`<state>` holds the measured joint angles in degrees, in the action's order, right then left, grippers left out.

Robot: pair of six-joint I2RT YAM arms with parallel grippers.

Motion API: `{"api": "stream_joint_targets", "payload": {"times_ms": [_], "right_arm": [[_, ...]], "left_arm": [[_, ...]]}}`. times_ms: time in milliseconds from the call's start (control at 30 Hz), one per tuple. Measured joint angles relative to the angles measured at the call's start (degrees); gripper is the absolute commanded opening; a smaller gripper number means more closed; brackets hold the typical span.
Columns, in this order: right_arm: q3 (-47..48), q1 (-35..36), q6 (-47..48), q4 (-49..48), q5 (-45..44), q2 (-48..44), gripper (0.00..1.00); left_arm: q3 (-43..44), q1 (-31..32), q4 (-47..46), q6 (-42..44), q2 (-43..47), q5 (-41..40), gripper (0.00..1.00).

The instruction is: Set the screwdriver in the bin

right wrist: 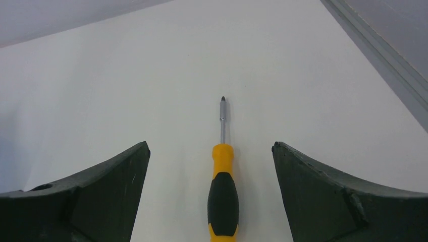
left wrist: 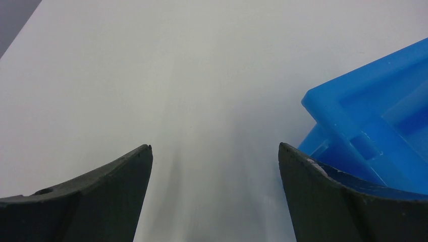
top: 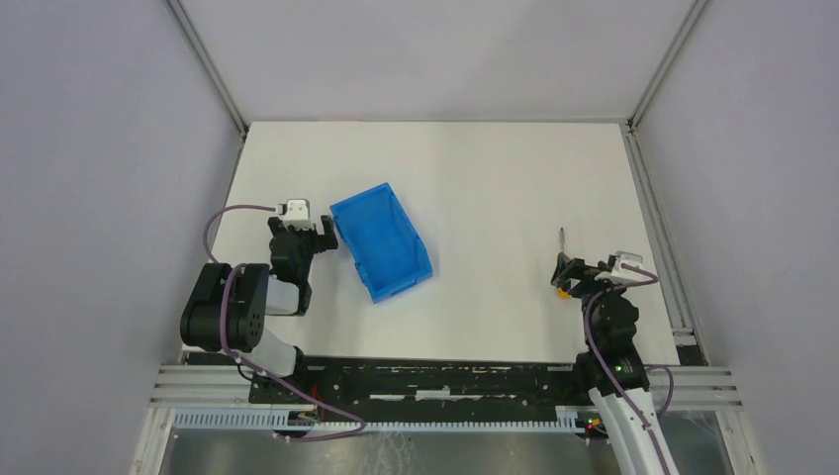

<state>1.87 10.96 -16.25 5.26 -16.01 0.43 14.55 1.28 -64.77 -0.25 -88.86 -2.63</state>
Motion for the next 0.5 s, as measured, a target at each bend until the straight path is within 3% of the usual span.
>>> {"api": "stream_joint_targets", "payload": {"times_ms": [133, 233, 333, 500], "right_arm": [[4.0, 0.0, -0.1, 1.8, -3.1, 1.2, 0.98], [12.9, -0.1, 3.2, 2.6, -1.9, 8.2, 0.98], [25.9, -0.1, 7.0, 4.7, 0.0, 20.2, 0.98], [57.3, -0.1, 12.1, 18.4, -0.4, 48.6, 0.98]], "left_arm": [[0.0, 0.0, 0.0, 0.0, 0.0, 0.0, 1.0], [0.0, 0.0, 0.0, 0.0, 0.0, 0.0, 1.0], [0.0, 0.0, 0.0, 0.0, 0.0, 0.0, 1.0], [0.0, 0.0, 0.0, 0.0, 0.0, 0.0, 1.0]]}}
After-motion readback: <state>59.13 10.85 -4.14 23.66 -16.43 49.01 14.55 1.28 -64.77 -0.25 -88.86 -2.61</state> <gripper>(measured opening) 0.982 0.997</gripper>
